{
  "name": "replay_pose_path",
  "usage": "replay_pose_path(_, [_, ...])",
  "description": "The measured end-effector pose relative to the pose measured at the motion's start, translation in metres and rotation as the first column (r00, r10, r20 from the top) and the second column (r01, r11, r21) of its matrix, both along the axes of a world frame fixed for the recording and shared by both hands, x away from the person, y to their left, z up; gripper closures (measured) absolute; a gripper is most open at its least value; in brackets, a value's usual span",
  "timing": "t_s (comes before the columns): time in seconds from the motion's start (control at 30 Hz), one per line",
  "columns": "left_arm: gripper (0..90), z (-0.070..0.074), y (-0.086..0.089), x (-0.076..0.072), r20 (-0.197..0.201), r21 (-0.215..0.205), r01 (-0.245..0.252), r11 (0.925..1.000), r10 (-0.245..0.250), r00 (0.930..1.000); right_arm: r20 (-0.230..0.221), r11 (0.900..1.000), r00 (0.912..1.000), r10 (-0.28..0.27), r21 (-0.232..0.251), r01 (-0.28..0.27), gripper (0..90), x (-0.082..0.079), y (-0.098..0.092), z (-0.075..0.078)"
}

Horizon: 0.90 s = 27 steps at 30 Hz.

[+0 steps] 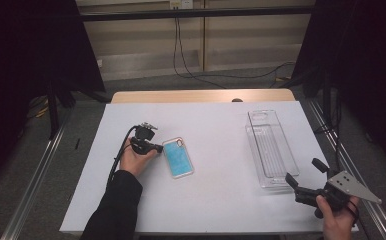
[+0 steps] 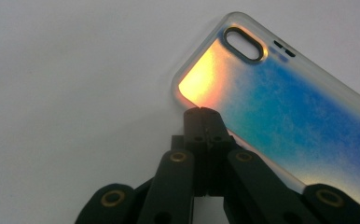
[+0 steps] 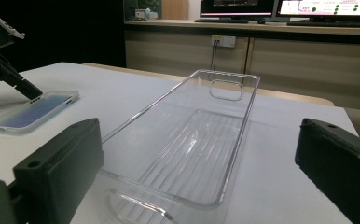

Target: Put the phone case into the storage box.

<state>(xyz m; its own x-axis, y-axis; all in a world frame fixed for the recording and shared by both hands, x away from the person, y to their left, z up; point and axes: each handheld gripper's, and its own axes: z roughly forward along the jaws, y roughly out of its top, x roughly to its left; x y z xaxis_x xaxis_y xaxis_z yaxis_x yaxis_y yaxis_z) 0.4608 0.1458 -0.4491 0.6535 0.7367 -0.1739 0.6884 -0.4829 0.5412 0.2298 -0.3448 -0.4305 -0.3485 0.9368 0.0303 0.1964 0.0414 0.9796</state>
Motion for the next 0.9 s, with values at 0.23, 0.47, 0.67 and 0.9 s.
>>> replay_pose_path(0.23, [90.0, 0.0, -0.004, 0.0, 0.007, -0.006, 0.004, 1.0, -0.004, 1.0, -0.002, 1.0, 1.0, 0.0, 0.001, 0.0, 0.2, 0.0, 0.001, 0.0])
replay_pose_path(0.47, [90.0, -0.001, -0.009, 0.001, 0.007, -0.017, -0.004, 0.9998, 0.004, 1.0, -0.003, 1.0, 1.0, 0.005, 0.0, -0.005, 0.1, 0.0, 0.0, 0.0])
replay_pose_path(0.67, [90.0, -0.004, -0.016, 0.0, 0.029, -0.041, -0.01, 0.9991, 0.011, 0.9995, -0.004, 1.0, 1.0, 0.006, -0.001, -0.006, 0.0, 0.0, 0.0, 0.0])
replay_pose_path(0.9, [90.0, -0.005, -0.02, 0.002, 0.029, -0.051, -0.007, 0.9987, 0.008, 0.9996, -0.004, 1.0, 1.0, 0.006, 0.0, -0.006, 0.1, 0.0, 0.0, 0.0])
